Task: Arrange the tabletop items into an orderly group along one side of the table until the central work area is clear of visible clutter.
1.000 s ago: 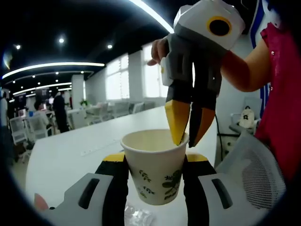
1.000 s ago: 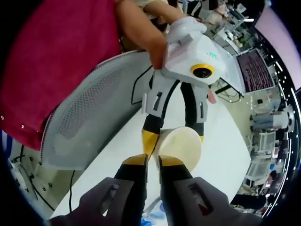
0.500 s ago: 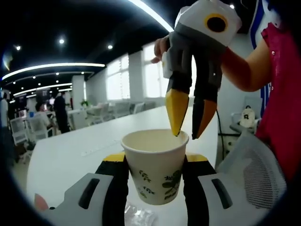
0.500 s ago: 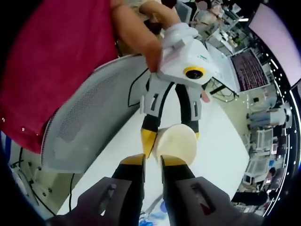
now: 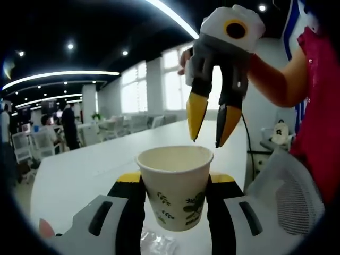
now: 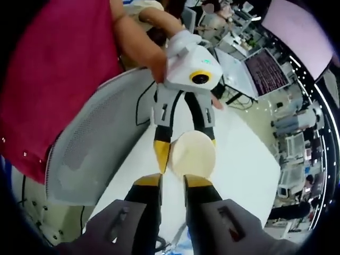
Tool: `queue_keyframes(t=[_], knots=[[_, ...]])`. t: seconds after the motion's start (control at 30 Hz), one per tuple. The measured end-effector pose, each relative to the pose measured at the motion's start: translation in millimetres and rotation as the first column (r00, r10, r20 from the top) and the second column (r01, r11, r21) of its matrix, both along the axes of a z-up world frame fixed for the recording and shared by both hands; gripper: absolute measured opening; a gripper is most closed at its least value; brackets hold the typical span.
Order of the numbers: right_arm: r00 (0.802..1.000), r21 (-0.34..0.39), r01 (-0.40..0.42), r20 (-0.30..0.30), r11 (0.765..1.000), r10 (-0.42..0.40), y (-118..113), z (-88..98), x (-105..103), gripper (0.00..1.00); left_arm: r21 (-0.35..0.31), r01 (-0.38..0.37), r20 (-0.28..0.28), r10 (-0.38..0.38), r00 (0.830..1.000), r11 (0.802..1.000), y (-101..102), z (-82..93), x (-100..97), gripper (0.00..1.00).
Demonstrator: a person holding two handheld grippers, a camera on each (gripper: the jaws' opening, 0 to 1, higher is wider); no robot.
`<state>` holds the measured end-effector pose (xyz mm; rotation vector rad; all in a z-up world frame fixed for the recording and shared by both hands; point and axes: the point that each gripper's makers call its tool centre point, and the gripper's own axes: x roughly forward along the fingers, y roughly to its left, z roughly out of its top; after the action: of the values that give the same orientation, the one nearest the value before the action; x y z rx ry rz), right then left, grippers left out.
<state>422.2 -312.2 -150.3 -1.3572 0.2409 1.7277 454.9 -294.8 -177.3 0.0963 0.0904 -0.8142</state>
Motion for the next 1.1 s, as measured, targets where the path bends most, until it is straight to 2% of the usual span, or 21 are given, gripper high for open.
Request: queue_keyframes(t=[0.23,0.3,0.57,0.97,1.1], knots=[[0.998,0.068,0.056,-0.038,0.996,-0.053,-6,-0.8,5,0.23,-0.002,-0.005,-0.001,0.005,1.0,1.0,2,0.2,3.3,0.43],[0.997,0.094,0.071,-0.046,0.993,-0.066,-5,-0.1,7,0.27,-0.002,-0.004,-0.001,0.004,1.0,1.0,2,0.2,4.0,0.43],[0.983,0.158,0.165,-0.107,0.974,-0.149,-18,-8.5,12,0.32,-0.001,-0.006,-0.007,0.006,1.0,1.0,2,-1.6,5.7,0.43],[0.952,0.27,0.283,-0.193,0.92,-0.236,-23,-14.6,17,0.42,-0.006,-0.011,-0.011,0.011,1.0,1.0,1,-1.9,7.5,0.43],[0.937,0.305,0.328,-0.228,0.894,-0.266,-24,-16.4,20,0.46,-0.009,-0.012,-0.012,0.011,1.0,1.0,1,-1.6,8.4,0.43]])
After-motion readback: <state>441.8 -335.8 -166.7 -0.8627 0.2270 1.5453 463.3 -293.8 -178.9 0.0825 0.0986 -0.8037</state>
